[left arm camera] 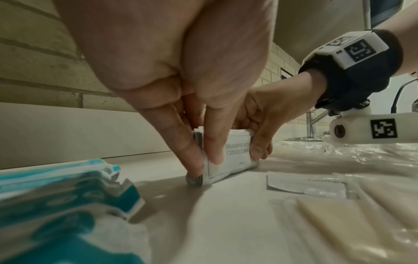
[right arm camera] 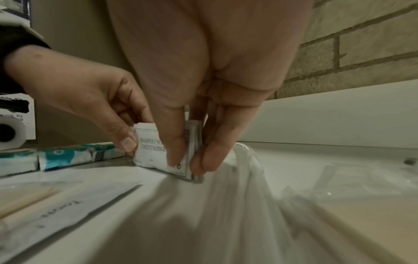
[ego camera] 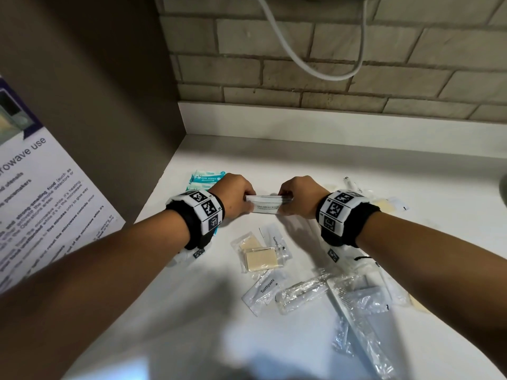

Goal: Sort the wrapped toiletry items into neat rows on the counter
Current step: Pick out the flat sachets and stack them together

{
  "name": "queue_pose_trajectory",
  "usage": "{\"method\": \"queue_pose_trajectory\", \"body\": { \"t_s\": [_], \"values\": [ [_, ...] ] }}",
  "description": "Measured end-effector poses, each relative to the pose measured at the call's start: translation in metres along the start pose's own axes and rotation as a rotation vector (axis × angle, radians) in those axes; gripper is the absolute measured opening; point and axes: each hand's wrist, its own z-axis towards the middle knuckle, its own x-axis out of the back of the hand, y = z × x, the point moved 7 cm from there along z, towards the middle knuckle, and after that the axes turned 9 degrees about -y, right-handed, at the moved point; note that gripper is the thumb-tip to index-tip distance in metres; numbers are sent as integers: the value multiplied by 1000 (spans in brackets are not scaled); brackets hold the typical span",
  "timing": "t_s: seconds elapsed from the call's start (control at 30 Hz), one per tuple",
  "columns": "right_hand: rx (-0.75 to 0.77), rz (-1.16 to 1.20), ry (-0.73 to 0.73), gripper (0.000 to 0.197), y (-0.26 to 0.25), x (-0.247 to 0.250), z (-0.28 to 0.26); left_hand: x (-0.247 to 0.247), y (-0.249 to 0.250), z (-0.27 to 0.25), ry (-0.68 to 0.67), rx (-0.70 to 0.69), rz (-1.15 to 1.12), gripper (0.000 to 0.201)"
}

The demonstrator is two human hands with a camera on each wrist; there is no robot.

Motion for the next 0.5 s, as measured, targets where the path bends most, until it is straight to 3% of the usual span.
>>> {"method": "queue_pose_trajectory", "body": {
  "t_s": [0.27, 0.43, 0.5],
  "values": [
    [-47, 83, -22, 31, 3, 6, 6, 8, -10, 5, -64, 48, -92, 28],
    [-93, 391, -97, 15, 6, 10, 19, 25, -23, 18, -69, 134, -304, 44],
    [-120, 506, -100, 22, 8, 12, 26, 27, -29, 25, -90, 189, -416, 41]
  ]
}}
